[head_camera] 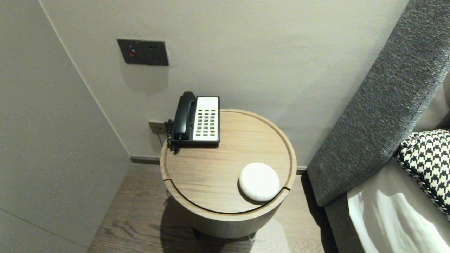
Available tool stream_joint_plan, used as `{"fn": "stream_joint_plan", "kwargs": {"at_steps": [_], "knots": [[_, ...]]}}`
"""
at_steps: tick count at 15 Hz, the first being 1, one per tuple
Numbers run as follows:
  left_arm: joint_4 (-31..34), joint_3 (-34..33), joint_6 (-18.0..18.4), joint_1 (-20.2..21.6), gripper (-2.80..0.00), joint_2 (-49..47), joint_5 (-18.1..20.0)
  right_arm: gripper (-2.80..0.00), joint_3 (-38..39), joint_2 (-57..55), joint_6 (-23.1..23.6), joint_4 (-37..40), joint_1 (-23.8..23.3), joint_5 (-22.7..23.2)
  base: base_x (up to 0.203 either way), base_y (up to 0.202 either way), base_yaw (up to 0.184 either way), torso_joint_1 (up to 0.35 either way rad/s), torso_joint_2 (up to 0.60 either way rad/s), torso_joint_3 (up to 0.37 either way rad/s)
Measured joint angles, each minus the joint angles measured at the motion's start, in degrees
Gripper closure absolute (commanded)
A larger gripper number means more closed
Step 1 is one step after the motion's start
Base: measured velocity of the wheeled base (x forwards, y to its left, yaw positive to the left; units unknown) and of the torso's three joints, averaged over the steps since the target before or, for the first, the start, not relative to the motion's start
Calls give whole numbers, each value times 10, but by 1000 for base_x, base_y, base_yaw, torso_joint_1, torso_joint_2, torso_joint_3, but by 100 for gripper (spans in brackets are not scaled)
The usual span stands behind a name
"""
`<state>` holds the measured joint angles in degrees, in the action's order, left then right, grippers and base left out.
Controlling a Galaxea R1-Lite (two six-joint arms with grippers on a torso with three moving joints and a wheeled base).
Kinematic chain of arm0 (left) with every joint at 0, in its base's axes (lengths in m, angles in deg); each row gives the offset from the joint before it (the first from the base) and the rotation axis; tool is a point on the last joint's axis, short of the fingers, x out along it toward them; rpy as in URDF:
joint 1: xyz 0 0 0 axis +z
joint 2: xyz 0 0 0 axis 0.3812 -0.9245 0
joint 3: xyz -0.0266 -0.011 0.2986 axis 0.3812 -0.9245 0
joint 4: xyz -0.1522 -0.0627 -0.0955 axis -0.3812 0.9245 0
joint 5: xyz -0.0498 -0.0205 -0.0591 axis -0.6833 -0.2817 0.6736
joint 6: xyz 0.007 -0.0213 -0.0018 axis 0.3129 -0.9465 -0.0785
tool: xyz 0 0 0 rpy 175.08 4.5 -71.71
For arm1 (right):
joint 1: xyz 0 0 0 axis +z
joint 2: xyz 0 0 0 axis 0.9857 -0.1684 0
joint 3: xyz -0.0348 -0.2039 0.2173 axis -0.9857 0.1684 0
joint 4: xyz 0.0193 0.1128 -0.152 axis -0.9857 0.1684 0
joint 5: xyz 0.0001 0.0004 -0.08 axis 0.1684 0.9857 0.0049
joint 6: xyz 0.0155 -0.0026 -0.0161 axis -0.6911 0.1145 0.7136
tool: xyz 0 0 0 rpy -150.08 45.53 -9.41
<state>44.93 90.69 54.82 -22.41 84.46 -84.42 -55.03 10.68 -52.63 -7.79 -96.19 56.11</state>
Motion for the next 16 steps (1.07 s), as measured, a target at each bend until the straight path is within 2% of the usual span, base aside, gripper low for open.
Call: {"fn": "stream_joint_plan", "kwargs": {"at_steps": [7, 10, 12, 15, 16], "knots": [[0, 0, 0, 0, 0, 0, 0, 0, 180, 168, 1, -7, 5, 0, 0, 0, 0, 0, 0, 0], [0, 0, 0, 0, 0, 0, 0, 0, 204, 193, 0, -9, 8, 2, 0, 0, 0, 0, 0, 0], [0, 0, 0, 0, 0, 0, 0, 0, 207, 196, -1, -8, 32, -1, 0, 0, 0, 0, 0, 0], [0, 0, 0, 0, 0, 0, 0, 0, 212, 202, -9, -13, 59, -31, 0, 0, 0, 0, 0, 0], [0, 0, 0, 0, 0, 0, 0, 0, 215, 204, -24, -19, 62, -36, 0, 0, 0, 0, 0, 0]]}}
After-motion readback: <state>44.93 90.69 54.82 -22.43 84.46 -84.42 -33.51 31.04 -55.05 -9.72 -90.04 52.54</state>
